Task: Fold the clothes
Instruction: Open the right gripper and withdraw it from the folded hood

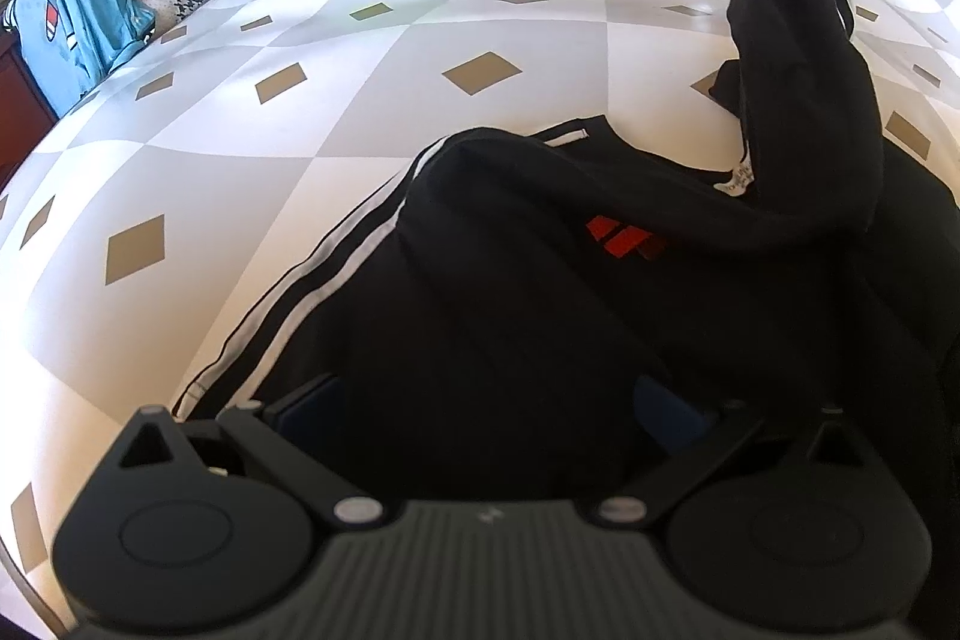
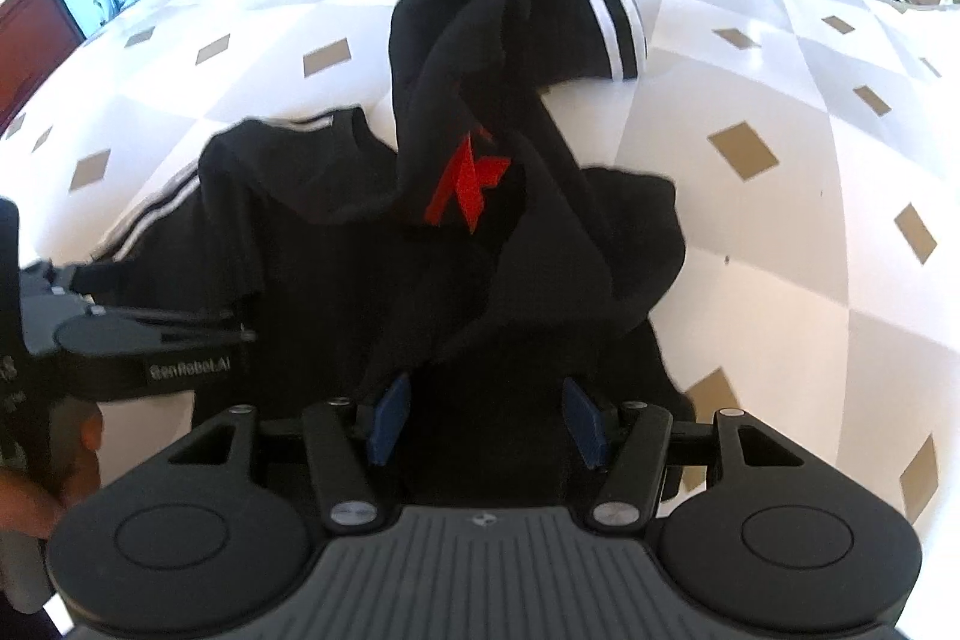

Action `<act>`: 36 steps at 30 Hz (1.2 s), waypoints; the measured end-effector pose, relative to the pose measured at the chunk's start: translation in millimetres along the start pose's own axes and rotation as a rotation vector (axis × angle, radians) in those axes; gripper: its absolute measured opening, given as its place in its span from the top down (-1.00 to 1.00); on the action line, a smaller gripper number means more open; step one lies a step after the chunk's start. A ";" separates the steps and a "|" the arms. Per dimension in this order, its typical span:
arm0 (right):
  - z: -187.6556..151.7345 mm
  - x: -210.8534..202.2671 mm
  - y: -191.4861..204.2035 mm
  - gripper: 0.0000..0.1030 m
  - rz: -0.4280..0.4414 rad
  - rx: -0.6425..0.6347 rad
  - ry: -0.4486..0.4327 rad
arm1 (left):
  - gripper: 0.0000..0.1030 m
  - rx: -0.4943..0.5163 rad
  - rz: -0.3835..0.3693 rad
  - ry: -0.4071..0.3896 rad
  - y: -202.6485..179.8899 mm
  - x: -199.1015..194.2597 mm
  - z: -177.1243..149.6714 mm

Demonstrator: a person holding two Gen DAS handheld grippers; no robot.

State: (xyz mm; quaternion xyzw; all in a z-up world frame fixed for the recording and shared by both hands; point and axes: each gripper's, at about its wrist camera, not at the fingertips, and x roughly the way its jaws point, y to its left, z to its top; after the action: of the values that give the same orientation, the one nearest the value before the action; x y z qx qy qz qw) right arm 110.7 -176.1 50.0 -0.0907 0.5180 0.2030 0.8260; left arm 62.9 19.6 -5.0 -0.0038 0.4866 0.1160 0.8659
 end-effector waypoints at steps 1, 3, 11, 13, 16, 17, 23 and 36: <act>3.2 -2.7 -2.4 -0.09 0.011 -0.001 -0.004 | -1.00 -0.003 -0.003 0.001 0.6 0.6 0.2; 8.9 -8.7 -9.4 -0.09 0.024 -0.003 -0.012 | -1.00 -0.007 -0.009 0.003 1.7 2.0 1.0; 24.4 -8.7 -52.6 -0.10 -0.005 0.048 -0.023 | -1.00 0.046 0.012 0.012 -0.3 7.9 13.1; 24.9 -3.3 -66.0 -0.10 0.001 0.088 -0.021 | -1.00 0.074 0.027 0.014 -2.5 9.6 17.8; 28.0 5.0 -82.3 -0.10 0.007 0.145 -0.018 | -1.00 0.116 0.050 0.017 -5.7 12.2 24.8; 29.1 7.7 -86.1 -0.10 0.006 0.160 -0.019 | -1.00 0.130 0.057 0.018 -6.8 13.0 27.2; 38.6 19.9 -96.1 -0.10 -0.026 0.203 -0.058 | -1.00 0.265 0.115 0.014 -14.1 20.0 43.7; 56.1 45.5 -89.1 -0.10 -0.069 0.163 -0.073 | -1.00 -0.008 0.018 0.122 37.8 55.9 83.1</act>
State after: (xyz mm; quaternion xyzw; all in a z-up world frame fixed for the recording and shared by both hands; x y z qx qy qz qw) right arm 212.3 -225.2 29.0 -0.0334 0.4988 0.1347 0.8555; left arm 153.0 77.3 -4.3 -0.0098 0.5382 0.1254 0.8334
